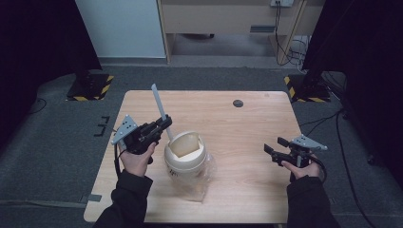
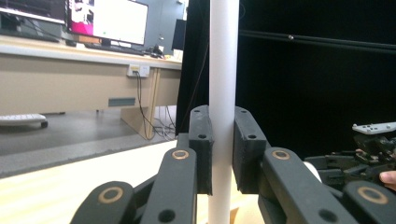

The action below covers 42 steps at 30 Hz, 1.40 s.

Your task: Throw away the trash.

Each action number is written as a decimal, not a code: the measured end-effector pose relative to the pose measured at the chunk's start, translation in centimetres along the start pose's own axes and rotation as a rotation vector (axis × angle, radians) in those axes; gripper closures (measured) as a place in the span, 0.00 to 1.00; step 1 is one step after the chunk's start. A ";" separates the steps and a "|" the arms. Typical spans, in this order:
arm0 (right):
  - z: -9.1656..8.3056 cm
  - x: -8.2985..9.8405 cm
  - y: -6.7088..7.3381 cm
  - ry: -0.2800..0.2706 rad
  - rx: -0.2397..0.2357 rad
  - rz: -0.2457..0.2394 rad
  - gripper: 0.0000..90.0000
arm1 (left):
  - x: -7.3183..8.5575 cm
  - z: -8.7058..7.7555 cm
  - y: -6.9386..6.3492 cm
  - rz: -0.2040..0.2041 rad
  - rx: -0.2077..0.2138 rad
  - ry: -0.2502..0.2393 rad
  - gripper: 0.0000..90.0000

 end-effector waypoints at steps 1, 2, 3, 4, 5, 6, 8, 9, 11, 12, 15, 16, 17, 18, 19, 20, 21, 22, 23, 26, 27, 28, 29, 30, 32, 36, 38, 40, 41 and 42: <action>0.0 0.0 0.0 0.001 0.000 -0.001 0.30 | 0.2 0.1 0.0 -0.004 0.004 0.001 0.88; 0.0 0.0 0.0 0.003 0.000 -0.002 0.30 | 0.4 0.1 0.0 -0.008 0.008 0.007 0.88; 0.1 0.1 0.0 0.004 0.000 -0.005 0.30 | 0.6 0.2 -0.1 -0.011 0.009 0.011 0.88; 0.1 0.1 0.0 0.005 0.001 -0.007 0.30 | 0.8 0.3 -0.1 -0.012 0.013 0.017 0.88; 0.1 0.1 0.0 0.006 0.001 -0.007 0.30 | 0.9 0.3 -0.1 -0.015 0.015 0.023 0.88; 0.1 0.1 0.0 0.006 0.001 -0.008 0.30 | 1.1 0.4 -0.1 -0.018 0.018 0.026 0.88; 0.1 0.1 0.0 0.007 0.001 -0.009 0.29 | 1.4 0.5 -0.1 -0.034 0.034 0.027 0.87; 0.1 0.0 0.0 0.007 0.001 -0.009 0.29 | 1.6 0.6 -0.2 -0.047 0.043 0.028 0.83; 0.0 0.0 0.0 0.005 0.001 -0.004 0.29 | 1.9 0.6 -0.1 -0.057 0.048 0.035 0.77; 0.0 0.0 0.0 0.005 0.001 -0.005 0.29 | 2.0 0.5 -0.1 -0.062 0.052 0.037 0.76; 0.0 0.0 0.0 0.006 0.001 -0.006 0.29 | 2.0 -0.3 0.1 -0.068 0.048 0.028 0.74; 0.0 0.0 -0.1 0.006 0.002 -0.007 0.29 | 1.9 -0.7 0.3 -0.068 0.042 0.022 0.73; 0.0 0.0 -0.1 0.006 0.003 -0.006 0.29 | 1.8 -1.1 0.5 -0.068 0.035 0.019 0.71; 0.0 0.0 -0.1 0.006 0.003 -0.006 0.29 | 1.8 -1.7 0.7 -0.067 0.025 0.016 0.70; 0.0 0.1 -0.1 0.007 0.004 -0.005 0.29 | 1.8 -2.3 0.9 -0.061 0.014 0.018 0.68; 0.0 0.1 -0.2 0.010 0.006 -0.006 0.29 | 2.0 -2.9 1.2 -0.053 0.001 0.022 0.67; 0.1 0.2 -0.2 0.014 0.006 -0.007 0.29 | 2.2 -3.3 1.3 -0.052 -0.010 0.028 0.66; 0.1 0.2 -0.2 0.015 0.006 -0.005 0.28 | 2.6 -4.1 1.7 -0.053 -0.025 0.037 0.64; 0.1 0.3 -0.2 0.021 0.007 -0.007 0.27 | 2.9 -4.5 1.9 -0.052 -0.034 0.043 0.63; 0.2 0.4 -0.3 0.032 0.013 -0.005 0.26 | 4.5 -6.4 2.9 -0.065 -0.076 0.080 0.62; 0.3 0.5 -0.3 0.035 0.013 -0.006 0.25 | 5.0 -7.0 3.2 -0.071 -0.092 0.092 0.61; 0.3 0.6 -0.3 0.040 0.015 -0.007 0.25 | 5.6 -7.5 3.5 -0.077 -0.108 0.107 0.61; 0.4 0.7 -0.4 0.045 0.018 -0.007 0.25 | 6.2 -8.0 3.8 -0.082 -0.122 0.126 0.60; 0.4 0.8 -0.4 0.048 0.020 -0.007 0.24 | 6.9 -8.4 4.1 -0.083 -0.142 0.150 0.59; 0.5 1.0 -0.7 0.057 0.029 -0.015 0.23 | 8.0 -9.1 4.8 -0.091 -0.178 0.191 0.55; 0.7 1.7 -1.1 0.086 0.045 -0.018 0.22 | 10.6 -9.8 6.8 -0.116 -0.257 0.316 0.45; 0.9 2.2 -1.4 0.105 0.051 -0.014 0.20 | 11.9 -9.7 7.7 -0.119 -0.292 0.396 0.39; 1.2 2.9 -1.8 0.136 0.061 -0.011 0.20 | 13.1 -9.6 8.6 -0.103 -0.331 0.473 0.33; 1.3 3.2 -2.0 0.154 0.066 -0.009 0.19 | 13.4 -9.5 8.8 -0.102 -0.339 0.498 0.32; 1.4 3.5 -2.2 0.166 0.070 -0.012 0.18 | 13.9 -9.4 8.9 -0.106 -0.346 0.526 0.31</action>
Point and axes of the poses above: each handheld gripper's, and its own axes: z roughly forward along the jaws, x roughly out of its underside, y roughly to its left, the point moved 6 cm from there along z, roughly forward along the jaws, and after that the axes turned 10 degrees about y, right-handed, at the moved point
